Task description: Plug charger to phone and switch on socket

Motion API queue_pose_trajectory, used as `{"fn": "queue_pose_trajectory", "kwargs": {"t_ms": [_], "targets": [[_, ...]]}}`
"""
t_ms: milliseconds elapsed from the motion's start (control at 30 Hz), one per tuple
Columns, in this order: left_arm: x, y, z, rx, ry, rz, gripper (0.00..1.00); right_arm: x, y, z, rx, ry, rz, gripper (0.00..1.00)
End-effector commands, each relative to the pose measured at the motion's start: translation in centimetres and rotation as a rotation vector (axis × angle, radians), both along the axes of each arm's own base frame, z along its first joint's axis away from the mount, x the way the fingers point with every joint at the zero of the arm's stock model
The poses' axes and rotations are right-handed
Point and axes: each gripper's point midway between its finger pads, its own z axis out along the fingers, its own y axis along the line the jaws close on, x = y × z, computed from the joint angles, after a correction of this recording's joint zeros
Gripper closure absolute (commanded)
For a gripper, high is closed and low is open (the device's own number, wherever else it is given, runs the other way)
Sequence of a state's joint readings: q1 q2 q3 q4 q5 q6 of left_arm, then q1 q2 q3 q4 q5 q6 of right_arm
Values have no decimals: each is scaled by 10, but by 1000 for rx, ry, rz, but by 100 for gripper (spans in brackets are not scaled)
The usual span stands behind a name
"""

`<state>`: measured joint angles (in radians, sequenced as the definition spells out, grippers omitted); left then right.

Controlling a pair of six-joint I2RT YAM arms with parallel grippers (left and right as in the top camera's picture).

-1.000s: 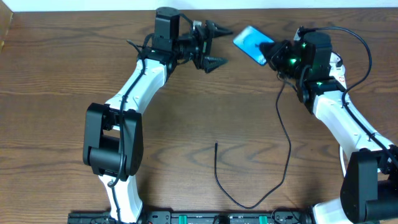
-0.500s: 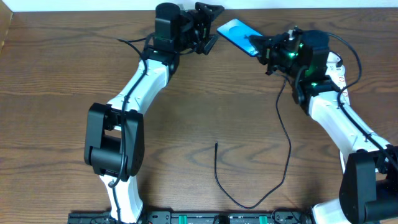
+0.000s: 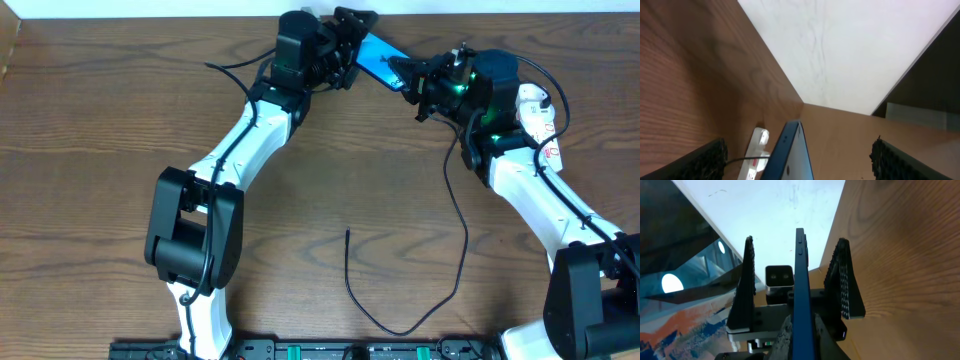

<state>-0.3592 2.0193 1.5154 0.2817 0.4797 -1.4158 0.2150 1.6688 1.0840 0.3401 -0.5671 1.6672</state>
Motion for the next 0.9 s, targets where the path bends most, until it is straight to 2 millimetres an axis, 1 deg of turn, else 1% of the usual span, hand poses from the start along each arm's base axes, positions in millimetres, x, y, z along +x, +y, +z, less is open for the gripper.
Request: {"fn": "queue_pose_trajectory", "kwargs": {"t_ms": [0,67,200,400,600,700,767,833,867], "targets": [[1,5,24,-2,-54,19,14,-7,13,21,29,-40,60,99],[0,4,24,-27,-30,19,17,-8,14,21,29,-40,64,99],[-7,-3,25,-114,54,-7,17,-8,15,21,11,-60,70,99],[-13,-9,26,-140,79,-49,17,-8,15,21,12,-60,71,99],[-22,-15,27,-162,99,-106,18,-13,20,24,23,-65,110,99],[-25,-17,28,-168,103,-132,24,-16,22,25,29,-69,133,99],[-26,-17,28,-172,106,-147,30,-18,24,27,33,-75,147,99],[-27,-14,29,-175,108,-157,36,-19,24,28,36,-78,158,99],[-26,-13,29,-177,109,-159,36,-20,25,29,37,-82,162,99]]}}
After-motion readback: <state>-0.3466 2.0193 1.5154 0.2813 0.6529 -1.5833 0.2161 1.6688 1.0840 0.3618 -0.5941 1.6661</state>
